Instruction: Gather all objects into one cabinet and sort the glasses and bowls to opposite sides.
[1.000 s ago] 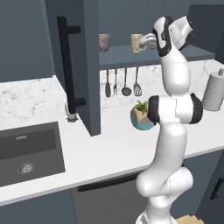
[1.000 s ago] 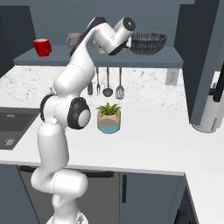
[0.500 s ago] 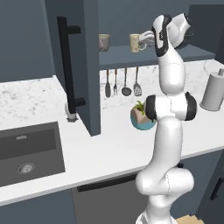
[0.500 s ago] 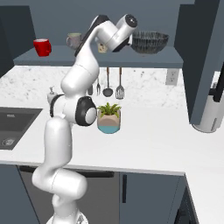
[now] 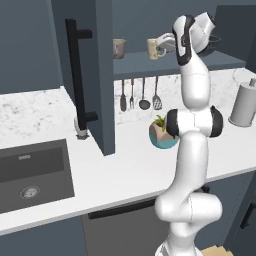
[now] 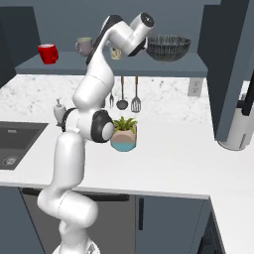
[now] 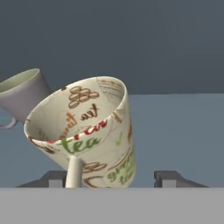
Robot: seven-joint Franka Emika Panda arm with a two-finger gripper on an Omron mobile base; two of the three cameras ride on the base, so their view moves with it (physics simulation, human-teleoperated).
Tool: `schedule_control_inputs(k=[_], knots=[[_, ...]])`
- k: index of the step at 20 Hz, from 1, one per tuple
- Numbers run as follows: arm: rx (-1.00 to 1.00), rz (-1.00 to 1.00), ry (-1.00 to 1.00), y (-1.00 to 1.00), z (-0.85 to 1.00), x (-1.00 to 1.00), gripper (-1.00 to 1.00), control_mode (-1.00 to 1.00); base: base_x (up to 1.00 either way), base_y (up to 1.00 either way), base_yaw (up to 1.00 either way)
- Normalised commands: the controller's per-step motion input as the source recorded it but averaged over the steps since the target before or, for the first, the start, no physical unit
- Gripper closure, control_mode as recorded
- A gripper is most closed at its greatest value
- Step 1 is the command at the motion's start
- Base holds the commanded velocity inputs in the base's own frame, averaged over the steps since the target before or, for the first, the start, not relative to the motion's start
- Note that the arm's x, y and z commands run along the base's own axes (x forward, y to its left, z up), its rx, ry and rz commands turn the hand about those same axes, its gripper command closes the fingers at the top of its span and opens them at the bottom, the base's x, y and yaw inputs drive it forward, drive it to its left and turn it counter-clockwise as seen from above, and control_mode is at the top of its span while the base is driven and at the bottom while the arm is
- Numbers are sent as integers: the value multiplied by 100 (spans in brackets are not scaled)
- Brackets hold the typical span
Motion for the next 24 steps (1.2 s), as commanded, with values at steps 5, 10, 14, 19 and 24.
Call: schedule_control_inputs(k=[5,10,14,19,24], knots=[[0,0,0,9,-10,0,100,-100,0,0,0],[0,1,-5,5,-3,-34,100,-100,0,0,0],[0,2,-18,27,-10,-100,100,-100,0,0,0],[0,0,-20,49,-25,-90,100,-100,0,0,0],[0,0,-17,51,-58,-77,100,-100,0,0,0]])
